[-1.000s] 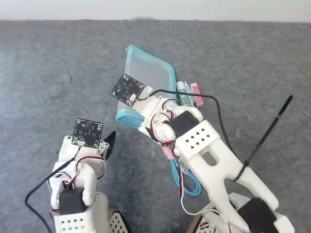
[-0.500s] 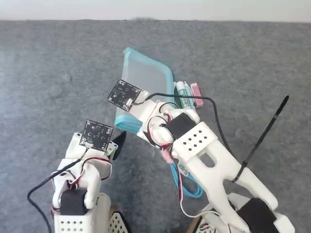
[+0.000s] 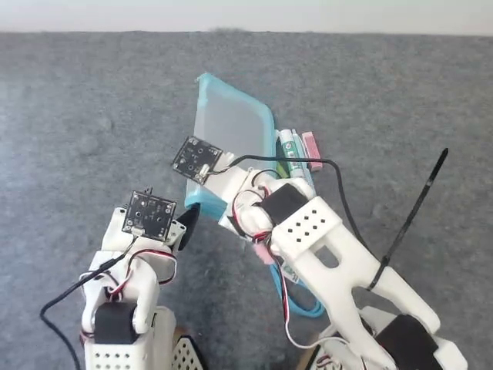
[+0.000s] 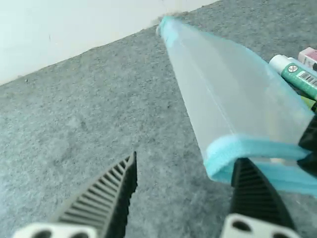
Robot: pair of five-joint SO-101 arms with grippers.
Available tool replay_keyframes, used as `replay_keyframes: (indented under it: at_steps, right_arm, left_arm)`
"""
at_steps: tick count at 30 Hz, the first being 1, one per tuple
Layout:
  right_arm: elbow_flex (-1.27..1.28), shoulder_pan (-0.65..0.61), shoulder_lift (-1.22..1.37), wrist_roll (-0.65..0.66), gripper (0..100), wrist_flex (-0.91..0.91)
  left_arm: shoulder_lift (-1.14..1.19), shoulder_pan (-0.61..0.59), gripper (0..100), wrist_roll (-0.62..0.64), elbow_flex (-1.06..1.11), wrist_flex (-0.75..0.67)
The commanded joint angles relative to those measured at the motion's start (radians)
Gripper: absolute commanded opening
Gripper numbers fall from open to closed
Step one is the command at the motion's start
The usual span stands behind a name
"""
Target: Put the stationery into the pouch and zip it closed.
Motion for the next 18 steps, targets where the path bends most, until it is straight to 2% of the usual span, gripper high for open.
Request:
replay_keyframes:
  at_steps: [1,18]
  right_arm:
    - [-0.009,-0.039,-0.07,-0.032,0.6,0.019]
    - [-0.094,-0.064,-0.071,-0.038,0.6,0.096]
  left_arm:
    - [-0.018,0.002,29,0.017,-0.027,-0.037]
    - [-0.02,0.011,29,0.018,0.031,-0.13]
